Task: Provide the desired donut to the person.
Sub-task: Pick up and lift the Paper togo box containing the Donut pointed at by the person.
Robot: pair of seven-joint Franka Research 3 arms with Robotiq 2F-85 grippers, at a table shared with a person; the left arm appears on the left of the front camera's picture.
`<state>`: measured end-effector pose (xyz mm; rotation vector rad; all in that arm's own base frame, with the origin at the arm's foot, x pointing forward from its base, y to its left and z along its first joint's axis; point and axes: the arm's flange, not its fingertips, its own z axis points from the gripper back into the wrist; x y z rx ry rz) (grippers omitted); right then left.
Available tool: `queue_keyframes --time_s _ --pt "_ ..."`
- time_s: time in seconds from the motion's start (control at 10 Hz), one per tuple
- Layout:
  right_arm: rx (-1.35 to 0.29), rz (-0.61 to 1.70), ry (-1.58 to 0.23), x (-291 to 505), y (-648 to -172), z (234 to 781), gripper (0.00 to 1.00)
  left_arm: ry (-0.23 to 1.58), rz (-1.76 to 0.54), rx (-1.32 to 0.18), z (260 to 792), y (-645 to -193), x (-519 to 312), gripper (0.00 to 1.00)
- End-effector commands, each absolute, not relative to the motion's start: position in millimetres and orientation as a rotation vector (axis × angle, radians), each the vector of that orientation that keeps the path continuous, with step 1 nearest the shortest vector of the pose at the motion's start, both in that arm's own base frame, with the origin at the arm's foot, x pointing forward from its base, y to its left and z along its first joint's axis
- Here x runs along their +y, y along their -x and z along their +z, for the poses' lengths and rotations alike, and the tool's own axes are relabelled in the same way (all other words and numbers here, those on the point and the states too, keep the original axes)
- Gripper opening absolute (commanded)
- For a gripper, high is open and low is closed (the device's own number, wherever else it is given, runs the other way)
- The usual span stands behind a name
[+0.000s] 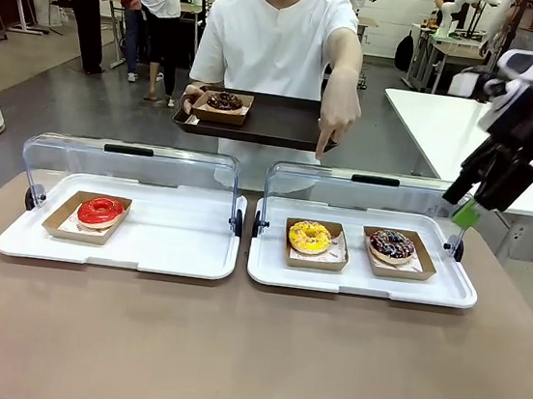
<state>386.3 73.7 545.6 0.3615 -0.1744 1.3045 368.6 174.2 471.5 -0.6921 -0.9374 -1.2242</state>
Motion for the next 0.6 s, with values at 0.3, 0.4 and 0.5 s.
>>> queue_keyframes --time_s 0.3,0.4,0.5 --pt "-0.151 1.393 -0.279 91 -388 499 1.0 0.686 -1.22 -0.94 473 -368 175 1.0" --pt "-0.143 1.358 -0.295 91 -390 511 1.0 0.686 -1.22 -0.94 473 -368 175 1.0" --pt "-0.143 1.358 -0.295 91 -390 511 1.0 0.686 -1.22 -0.94 473 -368 175 1.0"
